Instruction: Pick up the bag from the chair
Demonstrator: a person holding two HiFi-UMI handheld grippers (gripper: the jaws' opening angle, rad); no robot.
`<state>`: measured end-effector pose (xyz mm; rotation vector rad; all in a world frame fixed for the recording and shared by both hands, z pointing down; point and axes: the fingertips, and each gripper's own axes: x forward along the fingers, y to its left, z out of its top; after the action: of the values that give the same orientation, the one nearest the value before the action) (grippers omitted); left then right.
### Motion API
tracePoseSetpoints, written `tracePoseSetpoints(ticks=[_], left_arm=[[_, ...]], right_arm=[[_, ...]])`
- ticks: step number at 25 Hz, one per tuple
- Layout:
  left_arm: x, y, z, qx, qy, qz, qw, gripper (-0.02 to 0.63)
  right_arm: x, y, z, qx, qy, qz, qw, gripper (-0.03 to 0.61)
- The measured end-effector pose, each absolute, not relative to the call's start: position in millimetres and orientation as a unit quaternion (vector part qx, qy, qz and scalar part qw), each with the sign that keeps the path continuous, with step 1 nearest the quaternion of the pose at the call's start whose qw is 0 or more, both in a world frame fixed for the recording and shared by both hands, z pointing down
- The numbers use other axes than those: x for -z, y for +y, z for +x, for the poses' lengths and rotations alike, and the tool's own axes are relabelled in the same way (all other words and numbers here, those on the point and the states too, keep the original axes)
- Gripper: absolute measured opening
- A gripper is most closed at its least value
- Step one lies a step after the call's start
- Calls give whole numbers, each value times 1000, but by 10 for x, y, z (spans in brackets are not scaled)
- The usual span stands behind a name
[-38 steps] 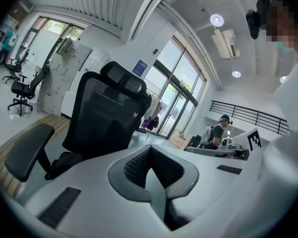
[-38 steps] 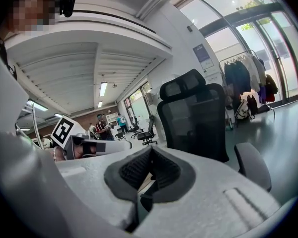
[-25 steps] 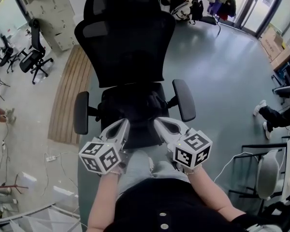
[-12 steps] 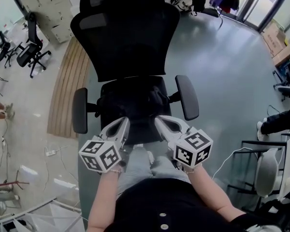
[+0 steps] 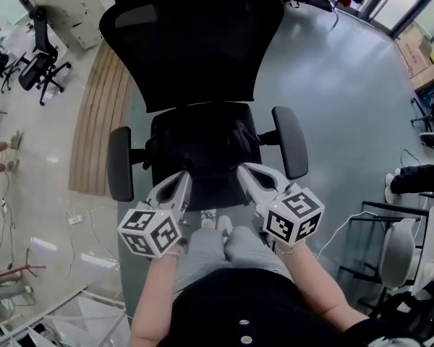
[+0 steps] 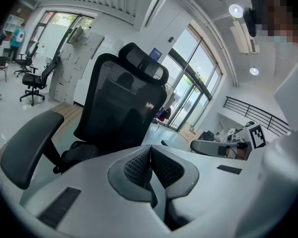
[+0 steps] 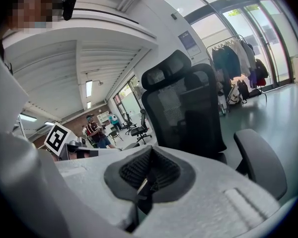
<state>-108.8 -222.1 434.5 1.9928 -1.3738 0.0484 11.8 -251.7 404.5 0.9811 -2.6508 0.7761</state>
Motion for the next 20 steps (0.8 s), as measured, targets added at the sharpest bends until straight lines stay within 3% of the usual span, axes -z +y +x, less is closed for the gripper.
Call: tracePoseSetpoints(ticks=[20], left_arm=[[-5145,-2579,-1443,-65,-545,732,404,18]], right_arm=[[-4718,-3013,12,-293,-871,367,147,0]])
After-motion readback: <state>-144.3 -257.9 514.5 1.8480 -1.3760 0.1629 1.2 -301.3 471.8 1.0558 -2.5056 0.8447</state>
